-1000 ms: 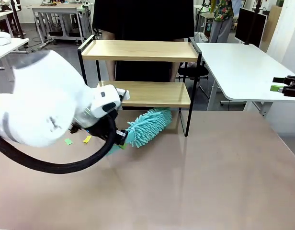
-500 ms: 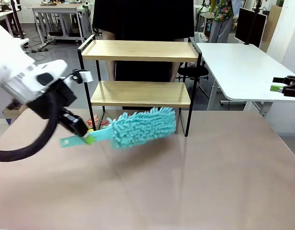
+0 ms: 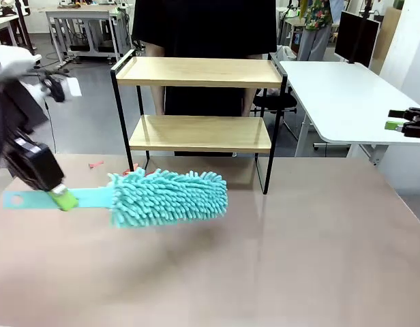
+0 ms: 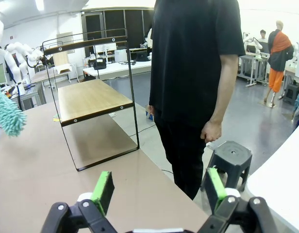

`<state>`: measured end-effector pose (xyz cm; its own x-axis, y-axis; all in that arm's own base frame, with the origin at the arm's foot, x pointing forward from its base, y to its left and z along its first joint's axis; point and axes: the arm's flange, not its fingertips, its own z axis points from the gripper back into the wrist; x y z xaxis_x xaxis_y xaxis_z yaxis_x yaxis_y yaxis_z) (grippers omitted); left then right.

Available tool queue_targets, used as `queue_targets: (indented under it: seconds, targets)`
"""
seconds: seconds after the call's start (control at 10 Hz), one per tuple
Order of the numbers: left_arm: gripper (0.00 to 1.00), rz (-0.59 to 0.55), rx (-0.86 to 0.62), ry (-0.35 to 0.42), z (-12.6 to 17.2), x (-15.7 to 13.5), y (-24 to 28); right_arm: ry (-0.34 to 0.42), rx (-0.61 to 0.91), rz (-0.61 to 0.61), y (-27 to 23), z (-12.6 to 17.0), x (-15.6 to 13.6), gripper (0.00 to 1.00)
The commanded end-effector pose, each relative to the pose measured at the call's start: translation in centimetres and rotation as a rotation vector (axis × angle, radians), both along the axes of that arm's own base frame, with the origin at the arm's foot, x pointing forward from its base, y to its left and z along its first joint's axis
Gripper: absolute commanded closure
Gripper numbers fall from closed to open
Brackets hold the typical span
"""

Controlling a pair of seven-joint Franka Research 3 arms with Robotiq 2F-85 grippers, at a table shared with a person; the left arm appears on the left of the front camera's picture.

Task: Clean the shelf.
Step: Clean the specific section of the Shelf indicated by the human with the Duster.

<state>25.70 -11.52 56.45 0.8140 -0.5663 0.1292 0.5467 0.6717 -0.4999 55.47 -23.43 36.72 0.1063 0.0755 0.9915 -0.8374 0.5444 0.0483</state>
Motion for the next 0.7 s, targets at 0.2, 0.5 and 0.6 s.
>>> queue_targets:
  seconds: [0.2,0.5,0.6]
  targets:
    - [0.87,-0.002,0.242,0.074,5.1,1.2,-2.9,-0.006,-0.002,0.003,0.2,0.4,0.1,0.00]
    - [0.87,-0.007,0.100,0.059,4.2,-0.9,-1.6,-0.006,-0.002,0.003,0.2,0.4,0.1,0.00]
    - [0.87,-0.007,0.100,0.059,4.2,-0.9,-1.6,-0.006,-0.002,0.003,0.2,0.4,0.1,0.00]
